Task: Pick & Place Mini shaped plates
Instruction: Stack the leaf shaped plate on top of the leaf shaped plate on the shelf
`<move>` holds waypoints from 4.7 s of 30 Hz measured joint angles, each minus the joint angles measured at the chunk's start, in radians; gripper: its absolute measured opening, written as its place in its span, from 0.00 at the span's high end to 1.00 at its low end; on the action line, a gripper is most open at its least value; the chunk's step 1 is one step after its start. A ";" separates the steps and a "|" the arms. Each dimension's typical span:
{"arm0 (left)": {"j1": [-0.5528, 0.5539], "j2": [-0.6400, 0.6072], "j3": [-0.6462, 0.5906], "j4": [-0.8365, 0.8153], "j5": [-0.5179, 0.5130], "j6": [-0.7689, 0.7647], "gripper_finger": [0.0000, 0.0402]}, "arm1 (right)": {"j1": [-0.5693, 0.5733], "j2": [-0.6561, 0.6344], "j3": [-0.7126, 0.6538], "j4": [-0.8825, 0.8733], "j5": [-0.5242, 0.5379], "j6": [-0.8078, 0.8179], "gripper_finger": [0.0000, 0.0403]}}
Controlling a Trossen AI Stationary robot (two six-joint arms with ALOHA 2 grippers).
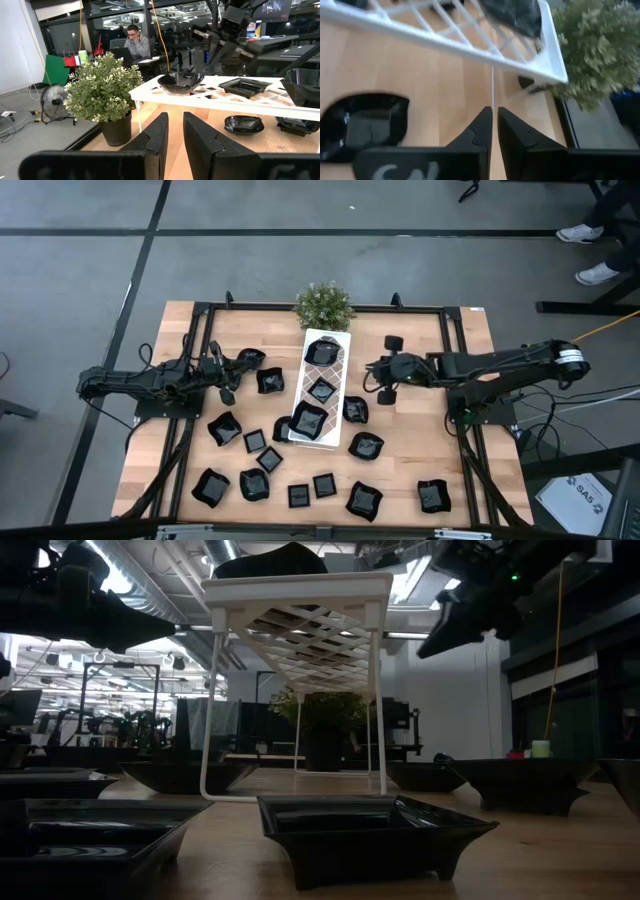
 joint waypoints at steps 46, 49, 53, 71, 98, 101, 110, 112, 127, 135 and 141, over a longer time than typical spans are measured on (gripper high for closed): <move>0.000 0.000 0.000 0.000 0.000 0.000 0.87 | 0.012 -0.051 -0.052 -0.604 -0.091 0.602 0.80; 0.000 0.000 0.000 0.000 0.000 0.000 0.87 | 0.011 -0.050 -0.065 -0.609 -0.089 0.616 0.72; 0.000 0.000 0.000 0.000 0.000 0.000 0.87 | 0.011 -0.046 -0.064 -0.602 -0.088 0.615 0.65; 0.000 0.000 0.000 0.000 0.000 0.000 0.87 | -0.034 0.201 -0.064 -0.576 -0.139 0.709 0.68; 0.000 0.000 0.000 0.000 0.000 0.000 0.87 | -0.053 0.352 -0.064 -0.515 -0.012 0.729 0.68; 0.000 0.000 0.000 0.000 0.000 0.000 0.86 | -0.053 0.351 -0.064 -0.515 -0.010 0.733 0.70; 0.000 0.000 0.000 0.000 0.000 0.000 0.87 | -0.053 0.351 -0.064 -0.517 -0.009 0.780 0.93; 0.000 0.000 0.000 0.000 0.000 0.000 0.86 | -0.053 0.350 -0.064 -0.517 -0.008 0.780 0.98; 0.000 0.000 0.000 0.000 0.000 0.000 0.87 | -0.053 0.302 -0.046 -0.566 0.000 0.804 0.99; 0.000 0.000 0.000 0.000 0.000 0.000 0.86 | -0.052 0.236 0.086 -0.643 0.086 0.766 0.99; 0.000 0.000 0.000 0.000 0.000 0.000 0.87 | -0.052 0.228 0.235 -0.641 0.190 0.632 0.99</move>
